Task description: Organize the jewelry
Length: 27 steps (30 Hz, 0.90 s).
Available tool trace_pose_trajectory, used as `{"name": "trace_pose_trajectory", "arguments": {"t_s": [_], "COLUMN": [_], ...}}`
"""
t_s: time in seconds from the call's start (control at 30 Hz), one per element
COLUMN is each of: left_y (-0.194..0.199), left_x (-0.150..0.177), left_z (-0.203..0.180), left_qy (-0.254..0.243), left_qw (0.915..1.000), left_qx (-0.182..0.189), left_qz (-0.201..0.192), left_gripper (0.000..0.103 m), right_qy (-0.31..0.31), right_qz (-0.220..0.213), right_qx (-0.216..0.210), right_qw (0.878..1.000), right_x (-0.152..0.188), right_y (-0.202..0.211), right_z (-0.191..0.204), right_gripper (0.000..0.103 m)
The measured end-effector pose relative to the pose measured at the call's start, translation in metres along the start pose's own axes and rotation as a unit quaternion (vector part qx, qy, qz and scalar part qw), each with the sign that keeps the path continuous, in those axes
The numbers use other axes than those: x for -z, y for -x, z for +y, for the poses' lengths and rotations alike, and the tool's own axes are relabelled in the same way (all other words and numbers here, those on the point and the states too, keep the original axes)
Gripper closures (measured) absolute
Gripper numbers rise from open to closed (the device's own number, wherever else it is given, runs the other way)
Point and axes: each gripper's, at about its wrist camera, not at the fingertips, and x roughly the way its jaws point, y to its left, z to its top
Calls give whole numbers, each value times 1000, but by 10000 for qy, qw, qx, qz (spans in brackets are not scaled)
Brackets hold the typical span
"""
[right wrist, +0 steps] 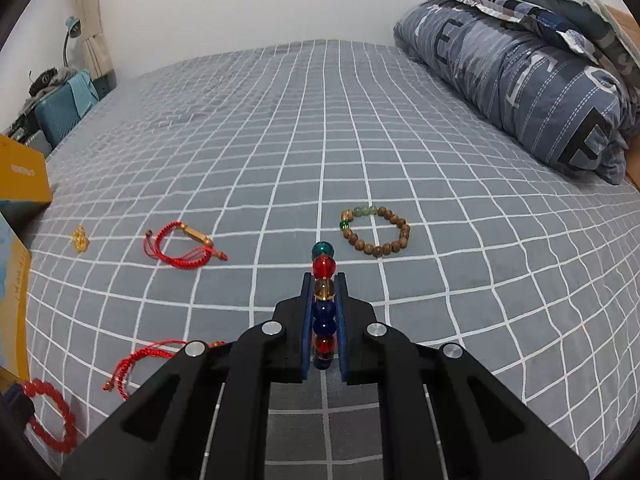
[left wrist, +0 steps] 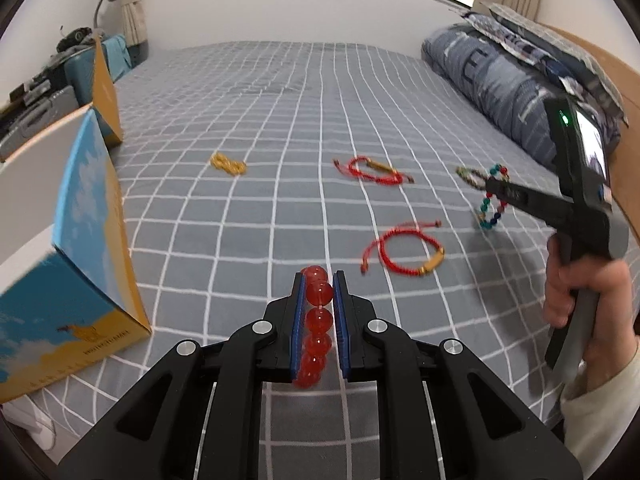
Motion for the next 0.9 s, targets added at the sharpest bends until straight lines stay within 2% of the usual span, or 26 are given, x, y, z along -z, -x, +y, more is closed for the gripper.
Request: {"name": "trace_pose_trajectory", "arguments": {"t_s": [0.57, 0.8, 0.9], "left_y": [-1, 1, 1], "left_x": [-62, -67, -66], "left_z": [4, 4, 4], "left_qy": [138, 41, -61], "left_qw": [9987, 9967, 9965], "left_qx": [-305, -507, -410], "left_qz": [-388, -639, -726], "left_gripper": [90, 90, 90], "right_qy": [24, 174, 208], "right_qz": [-460, -693, -704], "right_qx": [-15, -35, -30], "right_qw": [9989, 9974, 9973], "right_x": [-7, -4, -3], "right_y": [30, 51, 57], "right_z": [2, 9, 11], "right_gripper": [94, 94, 94]}}
